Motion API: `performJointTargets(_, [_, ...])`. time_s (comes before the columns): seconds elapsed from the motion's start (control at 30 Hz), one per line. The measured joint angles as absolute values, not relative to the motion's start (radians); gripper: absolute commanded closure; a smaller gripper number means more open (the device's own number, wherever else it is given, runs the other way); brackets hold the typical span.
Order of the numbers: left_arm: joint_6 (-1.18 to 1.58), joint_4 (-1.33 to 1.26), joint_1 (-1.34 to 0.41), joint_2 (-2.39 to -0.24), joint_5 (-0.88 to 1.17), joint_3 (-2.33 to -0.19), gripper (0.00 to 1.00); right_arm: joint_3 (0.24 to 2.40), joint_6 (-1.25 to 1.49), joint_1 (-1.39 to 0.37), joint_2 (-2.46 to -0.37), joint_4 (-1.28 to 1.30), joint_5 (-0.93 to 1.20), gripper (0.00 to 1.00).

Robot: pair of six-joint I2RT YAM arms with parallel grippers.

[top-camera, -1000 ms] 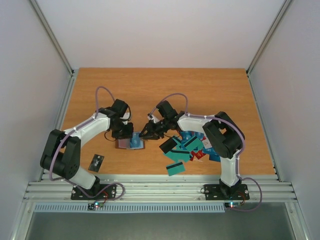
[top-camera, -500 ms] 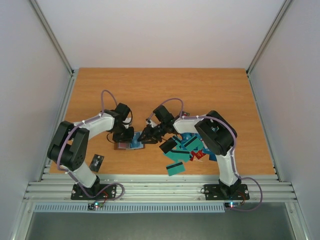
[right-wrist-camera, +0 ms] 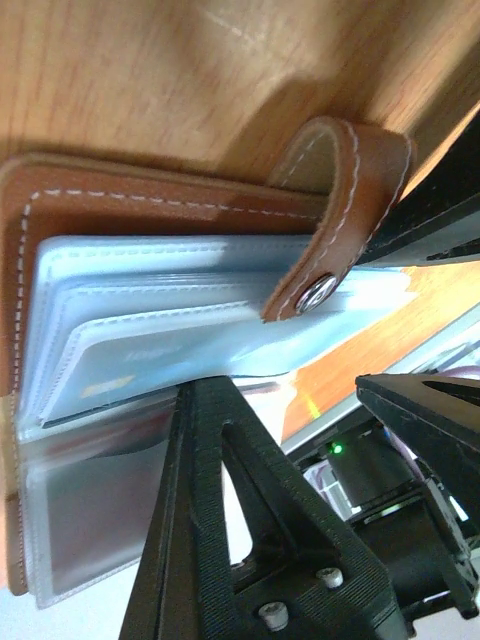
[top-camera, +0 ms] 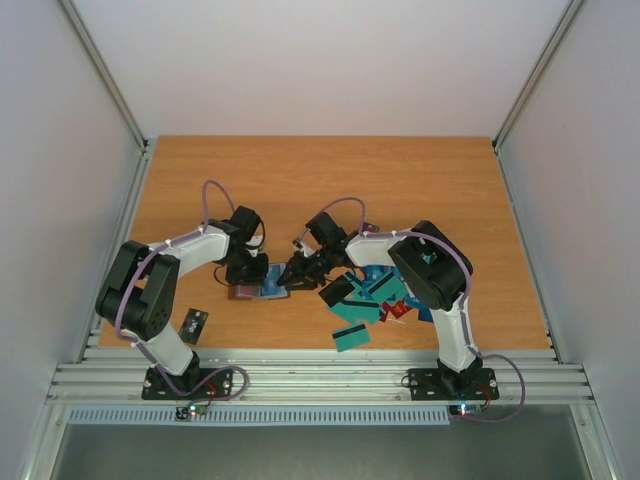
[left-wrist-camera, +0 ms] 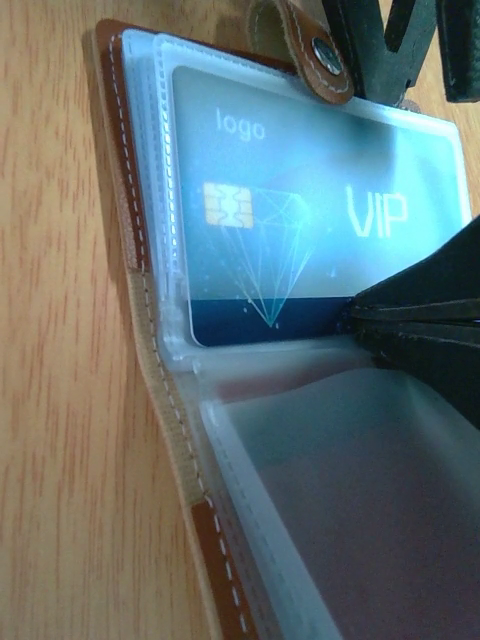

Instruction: Put the credit cards into the card holder

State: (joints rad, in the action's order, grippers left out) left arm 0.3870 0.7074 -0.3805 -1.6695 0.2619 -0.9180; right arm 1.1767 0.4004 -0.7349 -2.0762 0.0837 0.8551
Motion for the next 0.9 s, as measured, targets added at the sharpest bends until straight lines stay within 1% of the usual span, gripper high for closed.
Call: performJointTargets(0.9, [0.404,0.69,-0.368,-1.677,0.32,-0.918,1.0,1.228,0.358,-0.735,-2.103,0.124,0.878,0.67])
